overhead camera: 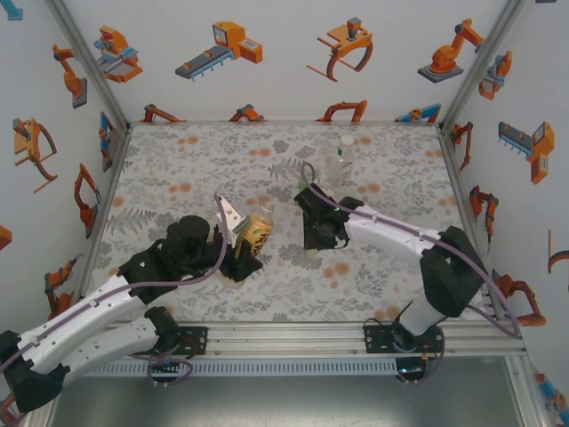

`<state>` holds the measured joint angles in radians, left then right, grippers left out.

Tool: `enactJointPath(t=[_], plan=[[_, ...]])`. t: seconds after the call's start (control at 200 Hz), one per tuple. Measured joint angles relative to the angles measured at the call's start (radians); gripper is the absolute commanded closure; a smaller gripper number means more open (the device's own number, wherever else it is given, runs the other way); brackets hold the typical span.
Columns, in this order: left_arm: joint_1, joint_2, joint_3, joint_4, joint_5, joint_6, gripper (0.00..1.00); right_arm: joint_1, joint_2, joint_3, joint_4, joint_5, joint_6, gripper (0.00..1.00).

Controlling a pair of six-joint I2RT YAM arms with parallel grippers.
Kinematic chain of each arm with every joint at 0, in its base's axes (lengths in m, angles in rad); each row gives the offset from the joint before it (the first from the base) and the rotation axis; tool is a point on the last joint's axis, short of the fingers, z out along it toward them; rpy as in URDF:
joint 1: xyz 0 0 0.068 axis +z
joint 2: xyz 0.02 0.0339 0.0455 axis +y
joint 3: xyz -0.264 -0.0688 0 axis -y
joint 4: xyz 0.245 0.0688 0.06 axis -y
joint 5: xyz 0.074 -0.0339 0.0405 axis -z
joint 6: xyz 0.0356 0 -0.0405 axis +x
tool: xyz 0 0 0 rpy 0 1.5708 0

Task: Screw on the bottle caps

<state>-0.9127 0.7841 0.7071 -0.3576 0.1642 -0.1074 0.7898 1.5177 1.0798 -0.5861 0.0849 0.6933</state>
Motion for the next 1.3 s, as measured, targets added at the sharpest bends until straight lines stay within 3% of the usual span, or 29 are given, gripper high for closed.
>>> enactJointPath(t=[0.27,0.591,0.976,1.302], plan=[[0.003,0.066,0.071,-0.148,0.111,0.261,0.99,-0.004,-0.246,-0.022,0.048,-0.124,-0.189,0.86],[-0.018,0.071,0.112,-0.233,0.159,0.526,0.99,-0.009,-0.451,0.011,0.085,-0.421,-0.463,0.91],[-0.029,0.014,0.116,-0.209,0.209,0.586,1.0,-0.01,-0.616,0.021,0.185,-0.806,-0.67,0.96],[-0.037,0.021,0.137,-0.194,0.245,0.589,1.0,-0.01,-0.616,0.021,0.142,-0.897,-0.887,0.99]])
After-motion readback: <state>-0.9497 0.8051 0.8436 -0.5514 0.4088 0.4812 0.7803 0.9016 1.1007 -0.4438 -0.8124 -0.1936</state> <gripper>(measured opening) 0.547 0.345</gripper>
